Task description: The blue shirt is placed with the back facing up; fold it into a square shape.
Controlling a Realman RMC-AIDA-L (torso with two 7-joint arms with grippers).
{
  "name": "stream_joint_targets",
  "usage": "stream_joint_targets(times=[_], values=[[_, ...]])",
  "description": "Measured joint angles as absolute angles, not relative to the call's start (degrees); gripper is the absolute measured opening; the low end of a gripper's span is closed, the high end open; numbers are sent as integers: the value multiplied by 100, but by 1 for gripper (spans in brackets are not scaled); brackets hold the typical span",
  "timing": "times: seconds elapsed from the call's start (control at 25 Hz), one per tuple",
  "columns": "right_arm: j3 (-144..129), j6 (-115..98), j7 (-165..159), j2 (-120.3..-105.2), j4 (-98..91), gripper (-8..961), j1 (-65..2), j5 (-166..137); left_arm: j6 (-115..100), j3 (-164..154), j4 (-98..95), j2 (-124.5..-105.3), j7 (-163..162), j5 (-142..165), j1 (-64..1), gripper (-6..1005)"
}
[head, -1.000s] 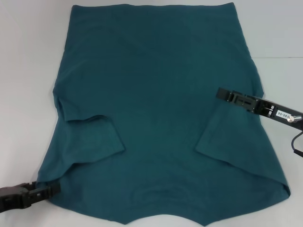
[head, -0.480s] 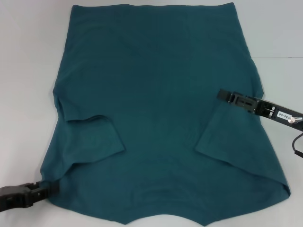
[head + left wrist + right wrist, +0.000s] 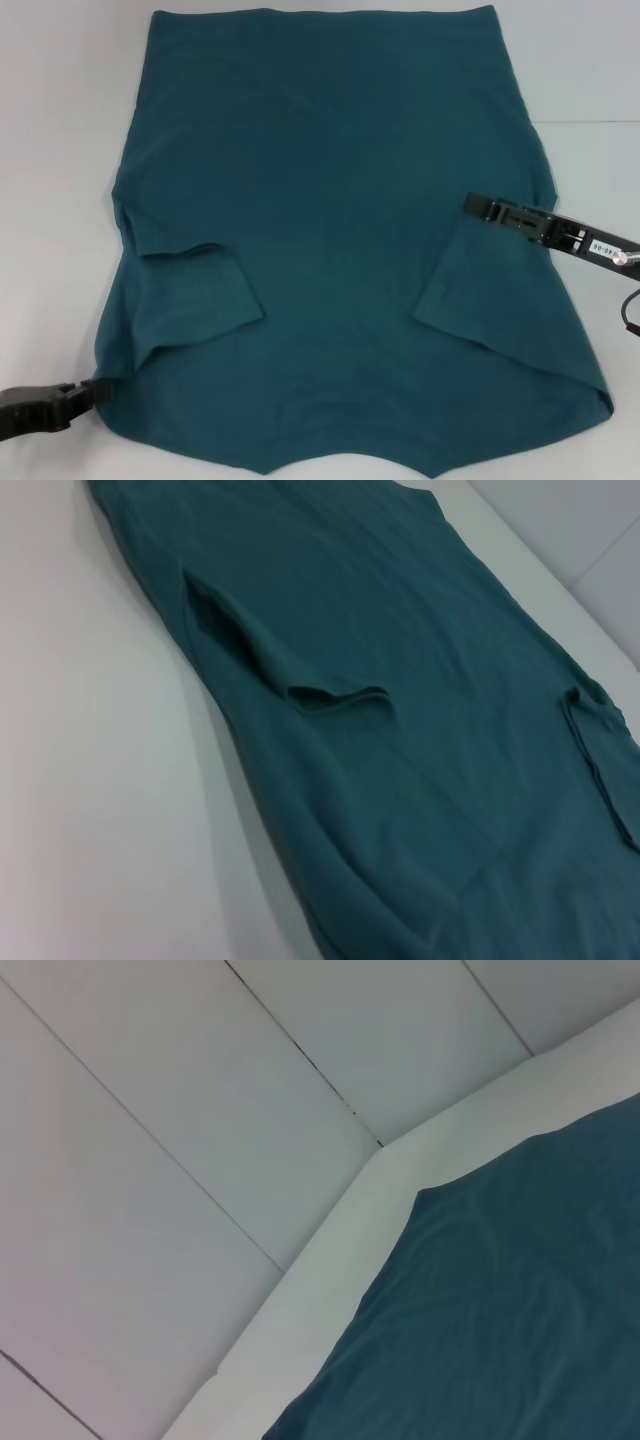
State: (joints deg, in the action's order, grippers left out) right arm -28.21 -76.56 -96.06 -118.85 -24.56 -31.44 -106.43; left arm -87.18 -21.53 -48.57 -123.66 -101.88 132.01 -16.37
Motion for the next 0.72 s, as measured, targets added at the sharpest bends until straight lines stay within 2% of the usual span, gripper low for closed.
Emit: stream_joint_targets(times=[0.12,0.24,0.56,0.72], values=[[-2831,-7656,-9608,-11878,-2461,875,-3107,-10645,-8718,-2153,-4859,-12358,-10217,13200,-1637,64],[-2871,-7651,-9703,-11832,-2487,872,-3085,-10763,-8742,-2133,-4869,-12344,-10242,13171,-1636,50],[-2882,-8150,-10576,-11467,-2645,867,-2896,-11539,-8949,-1847,-4902,-12328,-10256,13083,-1717,16],[-2883,-8306,-11278,-11375,-3126,864,-2664,-12031,-9004,-1837,-4858,-12322,-10257,13000,-1770,16]])
